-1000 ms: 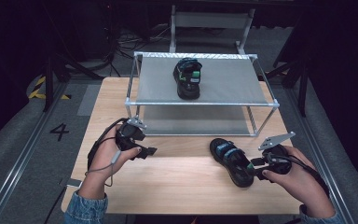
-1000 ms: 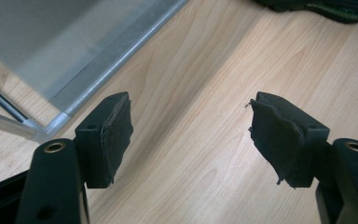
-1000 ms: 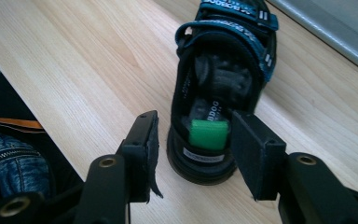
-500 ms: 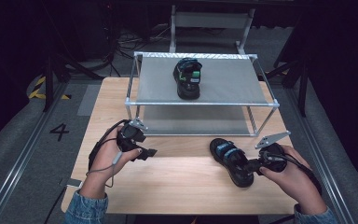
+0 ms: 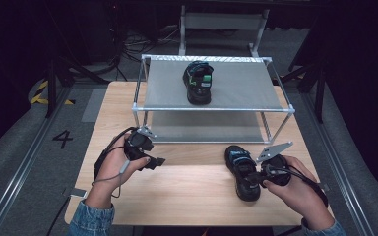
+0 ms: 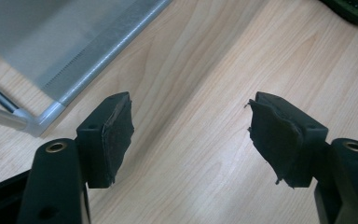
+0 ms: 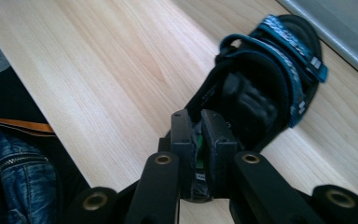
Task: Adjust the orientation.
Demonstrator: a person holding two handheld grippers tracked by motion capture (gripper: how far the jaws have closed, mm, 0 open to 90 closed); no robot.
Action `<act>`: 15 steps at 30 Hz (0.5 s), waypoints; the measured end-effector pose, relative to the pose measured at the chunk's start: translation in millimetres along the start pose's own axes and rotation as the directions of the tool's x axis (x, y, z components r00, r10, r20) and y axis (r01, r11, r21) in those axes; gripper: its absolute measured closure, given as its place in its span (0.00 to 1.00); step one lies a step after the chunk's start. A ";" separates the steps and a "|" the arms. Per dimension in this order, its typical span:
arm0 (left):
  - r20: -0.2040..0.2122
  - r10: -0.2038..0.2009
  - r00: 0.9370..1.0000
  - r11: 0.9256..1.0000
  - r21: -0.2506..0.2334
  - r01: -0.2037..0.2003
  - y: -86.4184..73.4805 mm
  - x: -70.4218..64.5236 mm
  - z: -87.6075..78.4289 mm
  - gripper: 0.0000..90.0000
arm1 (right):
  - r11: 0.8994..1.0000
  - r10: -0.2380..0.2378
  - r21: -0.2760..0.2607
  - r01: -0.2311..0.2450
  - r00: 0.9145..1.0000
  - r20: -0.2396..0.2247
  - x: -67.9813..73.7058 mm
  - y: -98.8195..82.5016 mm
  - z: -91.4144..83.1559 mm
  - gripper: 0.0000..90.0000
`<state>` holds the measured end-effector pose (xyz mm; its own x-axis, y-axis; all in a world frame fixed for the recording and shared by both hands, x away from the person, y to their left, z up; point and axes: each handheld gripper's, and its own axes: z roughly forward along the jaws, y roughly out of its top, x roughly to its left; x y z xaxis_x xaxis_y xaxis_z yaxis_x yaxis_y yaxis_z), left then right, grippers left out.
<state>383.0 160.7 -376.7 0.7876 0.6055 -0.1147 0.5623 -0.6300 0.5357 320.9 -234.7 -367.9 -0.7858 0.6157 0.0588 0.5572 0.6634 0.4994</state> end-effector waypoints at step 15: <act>-0.019 -0.006 1.000 0.999 0.043 0.007 -1.4 2.0 6.4 0.32 | 1.000 -0.002 -0.003 0.002 0.999 -0.053 5.9 1.1 3.0 0.79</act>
<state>385.3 159.7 -383.0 0.7791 0.6187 -0.1016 0.5781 -0.6461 0.4985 317.6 -229.1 -369.6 -0.7999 0.5912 0.1032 0.5550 0.6633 0.5020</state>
